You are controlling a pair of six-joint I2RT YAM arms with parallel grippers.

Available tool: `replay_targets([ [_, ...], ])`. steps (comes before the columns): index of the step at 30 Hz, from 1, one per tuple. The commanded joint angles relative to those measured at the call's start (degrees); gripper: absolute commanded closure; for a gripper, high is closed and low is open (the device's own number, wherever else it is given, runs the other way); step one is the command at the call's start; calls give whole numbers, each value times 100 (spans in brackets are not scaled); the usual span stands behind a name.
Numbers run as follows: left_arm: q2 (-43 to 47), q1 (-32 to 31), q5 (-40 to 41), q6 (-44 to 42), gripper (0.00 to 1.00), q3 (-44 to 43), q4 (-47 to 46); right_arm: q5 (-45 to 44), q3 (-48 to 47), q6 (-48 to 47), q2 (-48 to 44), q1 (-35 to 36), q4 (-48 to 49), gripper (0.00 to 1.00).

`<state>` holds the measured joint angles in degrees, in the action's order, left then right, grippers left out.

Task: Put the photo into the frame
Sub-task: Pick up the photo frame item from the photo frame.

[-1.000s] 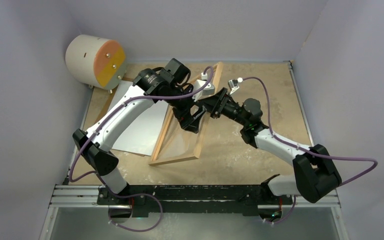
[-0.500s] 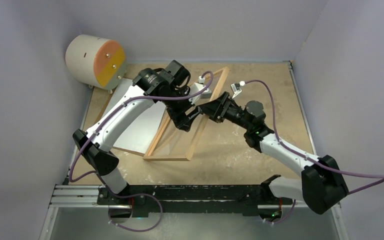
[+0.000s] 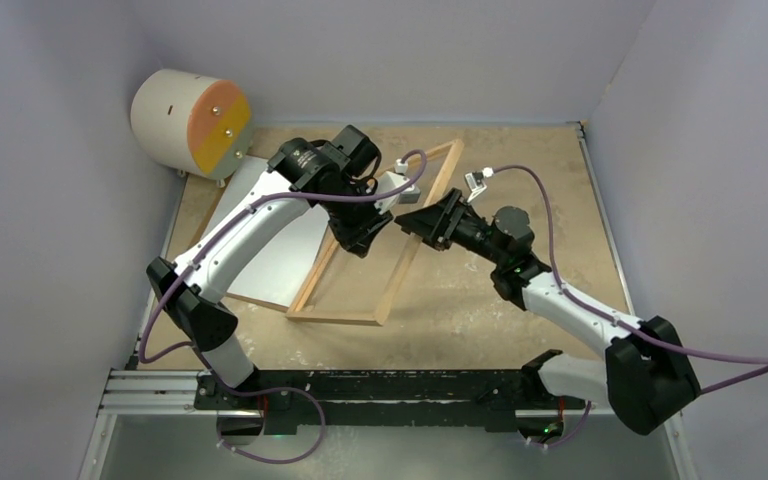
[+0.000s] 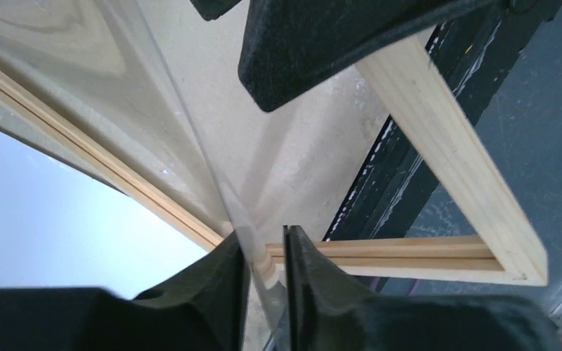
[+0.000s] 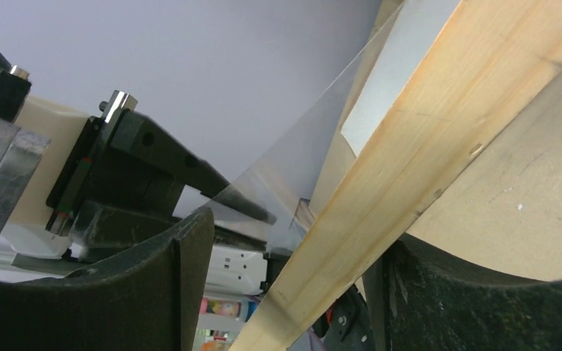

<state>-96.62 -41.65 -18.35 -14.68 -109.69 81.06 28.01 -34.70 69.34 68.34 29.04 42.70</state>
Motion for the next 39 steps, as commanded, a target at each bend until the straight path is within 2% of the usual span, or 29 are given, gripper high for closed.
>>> replay_targets([
  [1, 121, 12, 100, -70, 95, 92, 102, -39, 114, -167, -356, -100, 1, 29],
  [2, 111, 22, 155, -55, 100, 82, 103, -36, 131, -210, -424, -124, -107, 29],
  [4, 100, 25, 158, -57, 100, 61, 96, -33, 158, -320, -556, -172, -371, 31],
  [8, 53, 25, 176, -29, 100, -171, 103, 2, 228, -483, -741, -259, -780, 43],
  [14, 23, 25, 475, -101, 100, -797, 95, -156, 90, -1094, -1113, -357, -2136, 70],
  [16, -32, 26, 703, -112, 100, -1091, 71, -273, 17, -1304, -1306, -391, -2622, 75],
  [20, -146, 25, 1275, -168, 100, -1683, -160, -591, -79, -1672, -1769, -528, -3626, 94],
  [22, -256, 24, 1418, -199, 100, -2032, -246, -753, -85, -1721, -1947, -612, -4070, 99],
  [26, -483, 25, 1147, -202, 100, -2199, -135, -762, -17, -1688, -2200, -787, -4261, 100],
  [32, -305, 25, 458, -189, 100, -1511, -329, -931, -27, -1608, -2404, -838, -4627, 100],
  [39, -432, 25, 284, -286, 100, -2538, -165, -890, 14, -1415, -2588, -918, -4648, 100],
])
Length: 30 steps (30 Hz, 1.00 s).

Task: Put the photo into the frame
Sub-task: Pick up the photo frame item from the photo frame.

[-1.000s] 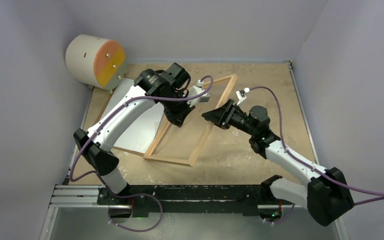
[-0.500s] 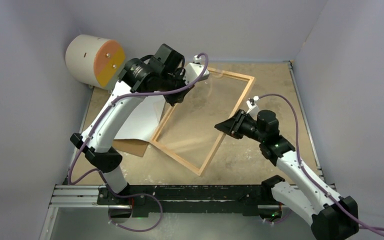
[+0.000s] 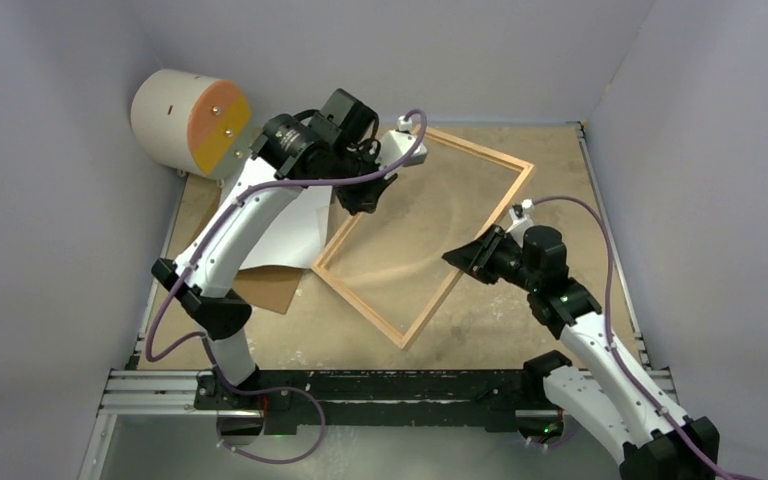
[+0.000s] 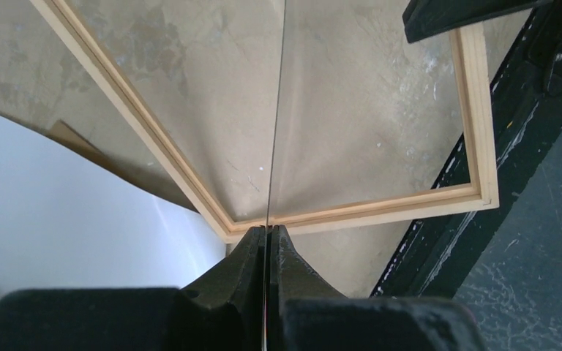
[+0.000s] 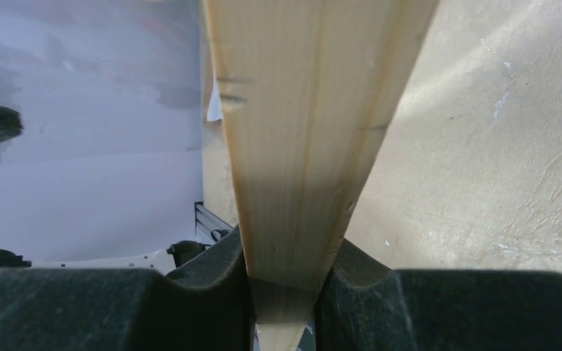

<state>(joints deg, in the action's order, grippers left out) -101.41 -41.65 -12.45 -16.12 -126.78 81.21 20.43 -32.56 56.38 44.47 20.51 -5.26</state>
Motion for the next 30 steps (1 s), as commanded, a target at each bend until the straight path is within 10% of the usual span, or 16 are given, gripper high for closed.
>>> replay_targets([
  [1, 16, 25, -288, -179, 100, -1075, -149, -119, -256, -111, -229, -75, 86, 100],
  [20, 1381, 25, 1960, -711, 100, -671, -2078, 1275, -1614, -61, -142, -560, -1110, 100],
  [30, 1410, 23, 2839, -736, 100, -398, -2314, -617, -1248, 997, -615, -575, -590, 100],
])
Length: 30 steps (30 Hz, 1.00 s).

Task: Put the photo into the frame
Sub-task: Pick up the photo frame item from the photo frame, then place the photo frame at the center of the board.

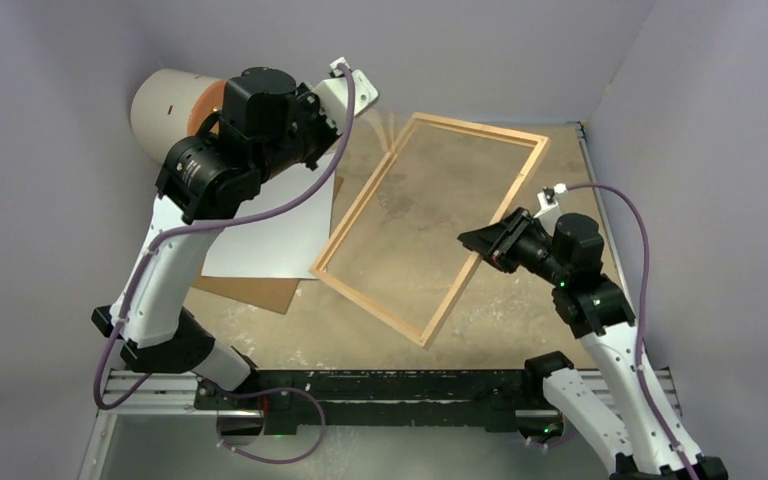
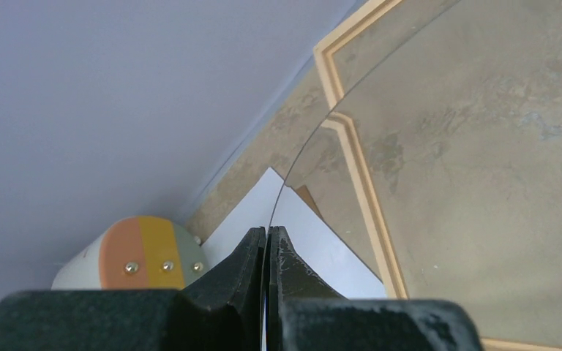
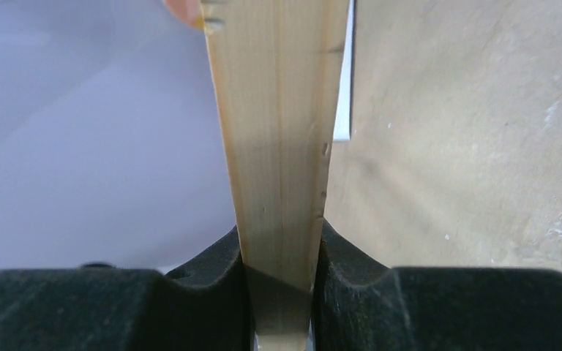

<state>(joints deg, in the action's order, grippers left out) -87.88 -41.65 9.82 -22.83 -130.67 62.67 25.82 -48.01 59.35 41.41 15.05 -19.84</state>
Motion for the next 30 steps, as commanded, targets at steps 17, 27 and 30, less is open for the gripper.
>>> replay_targets([
  [17, -156, 25, 987, -49, 100, 780, -836, -4720, 2088, 2672, 749, 758, 3246, 100],
  [27, -172, 25, 894, -83, 100, 1172, -880, -4221, 3058, 3515, 1009, 1646, 2900, 80],
  [30, -202, 25, 817, -60, 100, 1300, -880, -4237, 3521, 3857, 960, 1771, 3253, 70],
])
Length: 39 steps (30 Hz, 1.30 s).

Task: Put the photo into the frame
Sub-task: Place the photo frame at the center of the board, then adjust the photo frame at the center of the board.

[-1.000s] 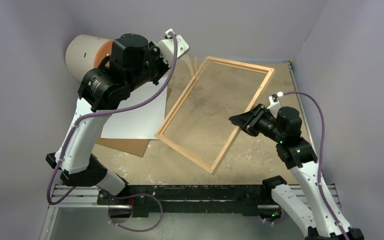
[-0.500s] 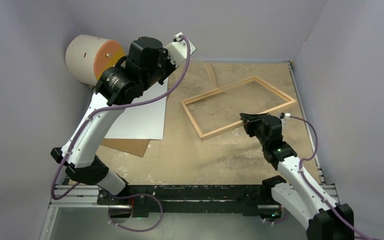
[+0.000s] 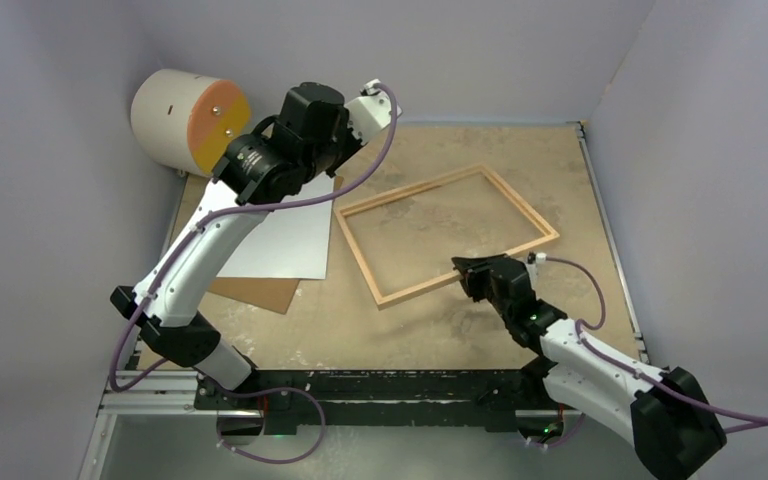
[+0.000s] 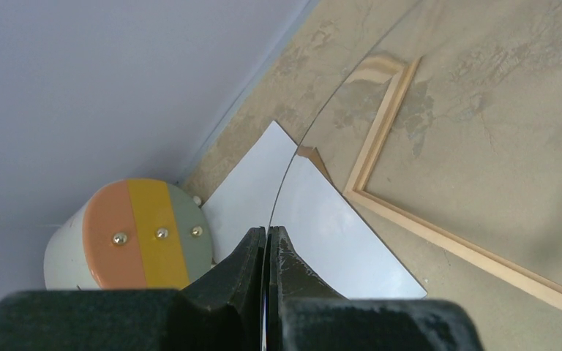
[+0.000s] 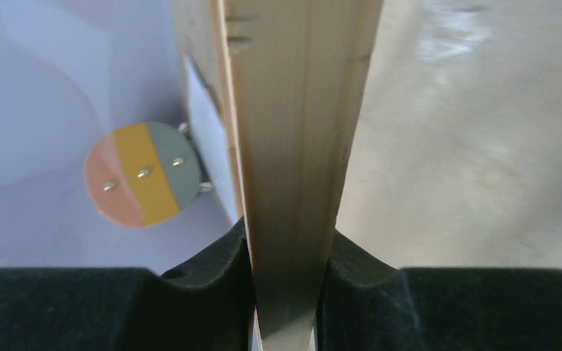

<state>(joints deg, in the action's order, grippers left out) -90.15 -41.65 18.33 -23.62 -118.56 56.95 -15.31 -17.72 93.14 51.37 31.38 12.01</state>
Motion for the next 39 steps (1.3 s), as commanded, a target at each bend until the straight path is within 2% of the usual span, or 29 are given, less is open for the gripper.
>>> replay_targets([
  [1, 13, 25, -51, 23, 100, 122, -295, -136, 478, 491, 43, 181, 65, 66],
  [7, 67, 25, -170, 63, 100, 488, -252, 211, 330, 415, 855, 381, 274, 34],
  [10, 170, 25, -276, 127, 100, 909, -305, 641, -162, -131, 1207, 378, -208, 15],
  [14, 339, 25, -542, 167, 100, 1605, -491, 1306, -621, -1094, 1405, 378, -671, 3],
  [22, 378, 25, -749, 212, 100, 1794, -553, 2580, -795, -2810, 1547, 378, -1051, 1],
  [25, 392, 33, -550, 177, 100, 1710, -574, 2517, -1516, -3927, 1641, 374, -2311, 1],
  [28, 469, 62, -212, 160, 100, 1714, -730, 2002, -2181, -4654, 1533, 130, -2940, 1],
  [31, 565, 152, -63, 147, 100, 1823, -867, 1550, -2823, -5182, 1741, -452, -3261, 1],
  [36, 610, 270, -144, 173, 100, 1923, -813, 719, -3439, -5967, 2391, -1944, -2829, 1],
  [39, 634, 288, -195, 186, 100, 1947, -815, 337, -3643, -6180, 2918, -2588, -2392, 1],
])
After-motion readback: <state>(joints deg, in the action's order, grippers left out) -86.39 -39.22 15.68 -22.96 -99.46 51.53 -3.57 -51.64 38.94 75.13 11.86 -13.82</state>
